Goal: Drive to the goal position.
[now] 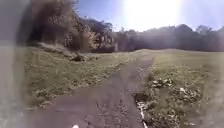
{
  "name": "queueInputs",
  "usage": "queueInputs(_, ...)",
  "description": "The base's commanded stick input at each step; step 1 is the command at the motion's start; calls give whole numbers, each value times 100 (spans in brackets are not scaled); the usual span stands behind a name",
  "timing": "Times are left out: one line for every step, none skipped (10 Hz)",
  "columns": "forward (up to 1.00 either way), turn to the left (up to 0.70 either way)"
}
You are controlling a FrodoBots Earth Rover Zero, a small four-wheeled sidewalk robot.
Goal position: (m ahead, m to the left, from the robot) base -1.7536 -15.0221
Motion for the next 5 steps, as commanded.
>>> queueInputs(100,-40)
queueInputs(100,-39)
queueInputs(100,-29)
queueInputs(100,-3)
queueInputs(100,4)
